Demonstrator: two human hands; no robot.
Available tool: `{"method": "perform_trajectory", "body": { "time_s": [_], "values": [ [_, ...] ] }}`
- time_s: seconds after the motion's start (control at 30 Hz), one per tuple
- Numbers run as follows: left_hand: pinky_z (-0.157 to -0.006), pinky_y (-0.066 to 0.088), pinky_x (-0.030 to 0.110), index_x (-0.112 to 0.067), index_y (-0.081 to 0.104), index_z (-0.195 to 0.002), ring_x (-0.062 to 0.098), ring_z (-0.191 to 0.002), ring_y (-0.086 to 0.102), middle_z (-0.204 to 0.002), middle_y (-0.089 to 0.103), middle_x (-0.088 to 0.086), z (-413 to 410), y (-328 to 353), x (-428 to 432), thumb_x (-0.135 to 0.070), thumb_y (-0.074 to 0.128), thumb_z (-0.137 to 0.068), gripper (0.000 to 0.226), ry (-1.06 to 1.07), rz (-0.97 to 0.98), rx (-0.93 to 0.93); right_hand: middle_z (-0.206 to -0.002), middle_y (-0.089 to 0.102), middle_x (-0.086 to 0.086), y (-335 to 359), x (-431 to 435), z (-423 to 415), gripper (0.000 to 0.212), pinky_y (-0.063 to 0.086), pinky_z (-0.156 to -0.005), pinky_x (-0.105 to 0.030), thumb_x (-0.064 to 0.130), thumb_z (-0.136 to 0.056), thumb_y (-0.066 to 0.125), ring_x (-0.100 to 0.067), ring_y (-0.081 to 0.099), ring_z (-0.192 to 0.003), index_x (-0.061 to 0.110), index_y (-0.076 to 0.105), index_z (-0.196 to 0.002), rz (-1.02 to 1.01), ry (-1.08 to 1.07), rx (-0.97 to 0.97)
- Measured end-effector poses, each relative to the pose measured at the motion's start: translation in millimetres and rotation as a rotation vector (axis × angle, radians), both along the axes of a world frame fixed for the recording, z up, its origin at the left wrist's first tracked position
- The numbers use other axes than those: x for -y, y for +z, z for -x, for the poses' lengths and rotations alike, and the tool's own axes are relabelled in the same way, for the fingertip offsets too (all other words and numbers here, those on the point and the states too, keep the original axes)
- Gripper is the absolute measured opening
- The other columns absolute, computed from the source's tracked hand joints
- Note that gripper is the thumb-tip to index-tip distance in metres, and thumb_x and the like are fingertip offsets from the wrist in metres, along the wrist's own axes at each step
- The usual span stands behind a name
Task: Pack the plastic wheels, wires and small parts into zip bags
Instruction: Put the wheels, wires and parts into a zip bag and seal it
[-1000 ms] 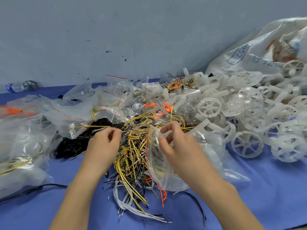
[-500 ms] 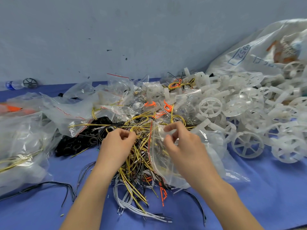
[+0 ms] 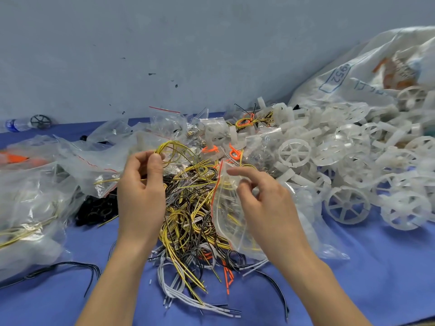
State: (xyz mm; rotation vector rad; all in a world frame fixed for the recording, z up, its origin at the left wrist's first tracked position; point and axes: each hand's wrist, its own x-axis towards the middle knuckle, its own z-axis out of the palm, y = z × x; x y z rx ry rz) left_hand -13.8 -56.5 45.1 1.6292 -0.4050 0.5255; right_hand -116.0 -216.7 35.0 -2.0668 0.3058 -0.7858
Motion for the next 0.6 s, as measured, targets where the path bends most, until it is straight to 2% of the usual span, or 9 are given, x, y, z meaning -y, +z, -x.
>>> {"method": "perform_trajectory", "body": {
  "time_s": [0.07,0.17,0.3,0.37,0.43,0.5,0.53,0.6],
  "values": [
    [-0.079,0.053,0.023,-0.034,0.057,-0.1,0.002,-0.092,0.064,-0.103,0.07,-0.014,0,2,0,-0.037,0.046,-0.101,0.011,0.005,0.079,0.03,-0.075,0.054,0.01,-1,1,0,0.026,0.03,-0.059,-0.025,0.021,-0.096,0.051,-0.004,0.044,-0.058,0.037,0.07,-0.102,-0.004,0.001,0.0],
    [-0.078,0.055,0.024,-0.028,0.058,-0.099,0.009,-0.095,0.067,-0.1,0.071,-0.01,-1,7,2,-0.029,0.043,-0.104,0.015,-0.031,0.289,-0.018,-0.069,0.051,0.012,-2,2,-2,0.024,0.028,-0.058,-0.024,0.021,-0.096,0.051,-0.003,0.043,-0.056,0.035,0.07,-0.1,-0.01,-0.004,-0.007],
    [-0.077,0.057,0.025,-0.023,0.065,-0.092,0.01,-0.093,0.069,-0.097,0.071,-0.006,-9,10,-1,-0.027,0.041,-0.104,0.026,-0.378,0.878,-0.438,-0.064,0.044,0.015,-3,3,-2,0.023,0.026,-0.056,-0.022,0.022,-0.097,0.05,-0.002,0.041,-0.054,0.033,0.069,-0.103,-0.025,-0.01,-0.011],
    [-0.075,0.057,0.024,-0.022,0.066,-0.09,0.008,-0.094,0.069,-0.096,0.071,-0.006,-12,7,-5,-0.028,0.042,-0.102,0.027,-0.499,1.073,-0.601,-0.065,0.045,0.016,-3,4,-1,0.022,0.026,-0.054,-0.02,0.023,-0.098,0.049,-0.002,0.043,-0.053,0.032,0.068,-0.105,-0.022,-0.01,-0.022],
    [-0.074,0.056,0.024,-0.021,0.063,-0.096,0.008,-0.095,0.069,-0.095,0.072,-0.006,-15,0,-8,-0.027,0.042,-0.102,0.023,-0.551,1.163,-0.643,-0.066,0.046,0.016,-3,4,-1,0.022,0.025,-0.053,-0.019,0.023,-0.098,0.049,-0.001,0.043,-0.053,0.033,0.068,-0.105,-0.017,-0.011,-0.033],
    [-0.077,0.057,0.026,-0.022,0.062,-0.095,0.009,-0.093,0.069,-0.095,0.073,-0.006,-19,-3,-8,-0.028,0.04,-0.103,0.024,-0.485,1.063,-0.601,-0.07,0.049,0.015,-3,4,-2,0.022,0.025,-0.053,-0.018,0.024,-0.098,0.049,0.0,0.044,-0.054,0.034,0.068,-0.105,-0.012,-0.011,-0.038],
    [-0.079,0.057,0.027,-0.023,0.061,-0.093,0.009,-0.091,0.069,-0.096,0.072,-0.005,-21,-4,-9,-0.028,0.04,-0.104,0.025,-0.353,0.884,-0.529,-0.073,0.051,0.015,-2,4,-2,0.022,0.027,-0.054,-0.018,0.024,-0.098,0.05,0.0,0.044,-0.055,0.034,0.068,-0.106,-0.009,-0.01,-0.04],
    [-0.078,0.056,0.031,-0.028,0.056,-0.092,0.01,-0.087,0.068,-0.1,0.071,-0.005,-25,-8,-13,-0.031,0.04,-0.104,0.02,0.025,0.37,-0.292,-0.081,0.058,0.014,-2,4,-2,0.022,0.031,-0.057,-0.021,0.024,-0.098,0.05,0.0,0.045,-0.059,0.033,0.069,-0.106,-0.004,-0.003,-0.044]
  ]
}}
